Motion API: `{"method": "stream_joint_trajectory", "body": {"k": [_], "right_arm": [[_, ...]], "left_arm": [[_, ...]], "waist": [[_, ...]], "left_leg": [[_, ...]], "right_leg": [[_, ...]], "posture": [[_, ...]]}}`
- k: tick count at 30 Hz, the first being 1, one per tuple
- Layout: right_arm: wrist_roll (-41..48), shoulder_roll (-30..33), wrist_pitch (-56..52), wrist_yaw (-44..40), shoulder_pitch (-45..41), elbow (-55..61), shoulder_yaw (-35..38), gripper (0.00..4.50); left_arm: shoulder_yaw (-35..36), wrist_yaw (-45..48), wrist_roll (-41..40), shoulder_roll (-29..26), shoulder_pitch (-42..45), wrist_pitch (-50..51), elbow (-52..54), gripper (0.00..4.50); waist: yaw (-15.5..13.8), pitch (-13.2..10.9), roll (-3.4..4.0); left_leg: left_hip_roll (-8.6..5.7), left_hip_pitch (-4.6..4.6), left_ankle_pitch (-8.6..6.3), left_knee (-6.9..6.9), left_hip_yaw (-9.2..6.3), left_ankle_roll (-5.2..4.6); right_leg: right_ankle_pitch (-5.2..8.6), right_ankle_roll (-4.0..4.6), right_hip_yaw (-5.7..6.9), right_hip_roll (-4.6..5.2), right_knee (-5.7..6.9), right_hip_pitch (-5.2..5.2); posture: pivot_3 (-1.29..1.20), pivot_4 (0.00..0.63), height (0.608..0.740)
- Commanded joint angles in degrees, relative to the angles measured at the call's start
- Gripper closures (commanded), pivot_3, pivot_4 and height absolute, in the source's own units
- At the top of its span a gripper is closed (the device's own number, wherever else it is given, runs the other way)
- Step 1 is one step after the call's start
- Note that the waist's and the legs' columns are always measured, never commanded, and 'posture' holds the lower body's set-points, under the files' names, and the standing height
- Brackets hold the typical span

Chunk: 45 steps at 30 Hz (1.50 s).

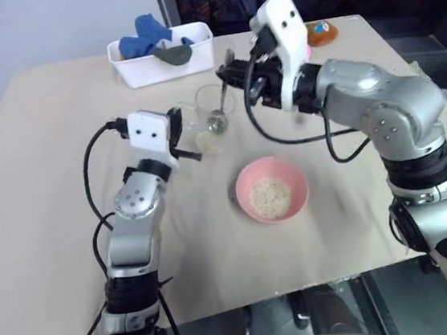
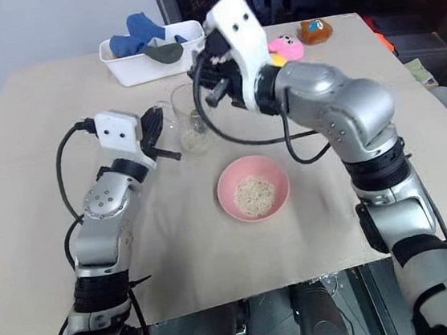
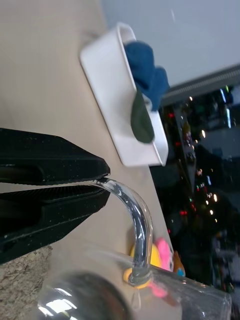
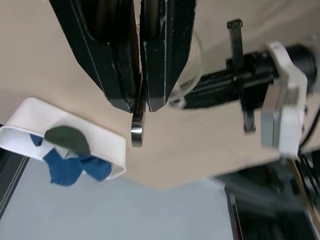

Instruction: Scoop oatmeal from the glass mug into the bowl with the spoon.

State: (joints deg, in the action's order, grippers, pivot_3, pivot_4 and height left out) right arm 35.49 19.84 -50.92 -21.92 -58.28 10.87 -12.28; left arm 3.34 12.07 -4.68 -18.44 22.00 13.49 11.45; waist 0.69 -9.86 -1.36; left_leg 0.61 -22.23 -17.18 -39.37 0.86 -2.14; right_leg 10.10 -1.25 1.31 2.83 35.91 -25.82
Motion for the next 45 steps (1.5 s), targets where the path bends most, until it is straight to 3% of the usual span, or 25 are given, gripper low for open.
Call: {"method": "stream_joint_trajectory", "body": {"k": [1,7,17,24,29,32,36,40,45], "right_arm": [[-0.8,-1.5,0.7,-1.6,-0.2,0.9,1.3,4.50],[3.2,-5.6,-6.4,-0.8,0.4,-1.5,6.4,4.50],[13.1,-13.1,-22.8,9.7,-2.8,-8.4,25.7,4.50],[16.9,-14.4,-26.8,19.2,-6.5,-14.6,39.6,4.50],[19.2,-13.8,-28.7,23.0,-7.8,-15.6,44.1,4.50],[19.7,-13.4,-29.5,24.0,-7.4,-14.2,43.9,4.50],[14.9,-8.5,-26.6,18.0,-3.3,-5.8,30.9,4.50],[14.1,-7.4,-24.1,13.9,-0.5,-1.0,24.0,4.50],[15.8,-10.3,-23.1,10.8,1.0,-0.7,21.4,4.50]], "left_arm": [[-0.9,0.8,1.6,-0.2,2.2,-4.6,-1.4,4.42],[-2.4,2.4,2.9,-0.2,3.0,-8.2,-4.6,4.42],[-1.3,3.6,2.0,1.1,2.0,-10.5,-5.1,4.42],[0.1,5.1,1.3,-0.2,-1.8,-12.7,-3.9,4.42],[-0.2,6.7,1.4,-1.5,-4.1,-16.5,-3.7,4.42],[0.0,6.8,0.7,-1.3,-3.9,-17.5,-4.2,4.42],[0.4,6.7,0.0,-1.0,-3.6,-18.1,-4.5,4.42],[0.8,6.5,-1.2,0.0,-4.0,-16.8,-4.2,4.42],[1.3,6.0,-4.0,1.6,-7.1,-11.8,-0.7,4.42]], "waist": [[0.0,0.0,0.00],[0.0,0.0,0.00],[-0.1,0.0,0.00],[0.0,0.0,0.01],[0.0,0.0,0.02],[0.0,0.0,0.02],[0.0,0.0,0.05],[0.2,0.0,0.04],[0.2,0.0,0.04]], "left_leg": [[0.00,0.02,0.00,0.00,0.00,0.00],[0.02,0.00,0.05,0.00,-0.01,0.08],[0.00,-0.10,0.05,0.00,-0.08,0.09],[0.00,-0.09,0.04,0.00,-0.07,0.07],[0.00,-0.16,0.03,0.01,0.04,0.05],[0.00,-0.21,0.03,0.00,0.05,0.05],[-0.01,-0.22,0.00,0.00,0.05,0.00],[0.00,-0.22,0.01,0.01,0.02,0.01],[0.02,-0.17,-0.02,-0.05,-0.10,-0.04]], "right_leg": [[0.00,0.00,0.00,0.00,0.01,0.00],[0.00,0.00,0.03,0.01,0.00,0.00],[0.00,0.00,0.16,0.11,-0.03,0.00],[0.00,0.00,0.16,0.10,-0.01,0.00],[0.00,0.00,0.26,0.08,-0.01,0.00],[0.00,0.00,0.29,0.08,-0.02,-0.01],[0.00,-0.01,0.30,0.08,-0.02,-0.01],[0.00,-0.01,0.29,0.05,-0.02,-0.01],[0.00,-0.01,0.25,0.06,-0.04,-0.01]], "posture": [[0.00,0.150,0.740],[0.00,0.150,0.740],[0.00,0.150,0.740],[0.00,0.150,0.740],[0.00,0.150,0.740],[0.00,0.150,0.740],[0.00,0.150,0.740],[0.00,0.150,0.740],[0.00,0.150,0.740]]}}
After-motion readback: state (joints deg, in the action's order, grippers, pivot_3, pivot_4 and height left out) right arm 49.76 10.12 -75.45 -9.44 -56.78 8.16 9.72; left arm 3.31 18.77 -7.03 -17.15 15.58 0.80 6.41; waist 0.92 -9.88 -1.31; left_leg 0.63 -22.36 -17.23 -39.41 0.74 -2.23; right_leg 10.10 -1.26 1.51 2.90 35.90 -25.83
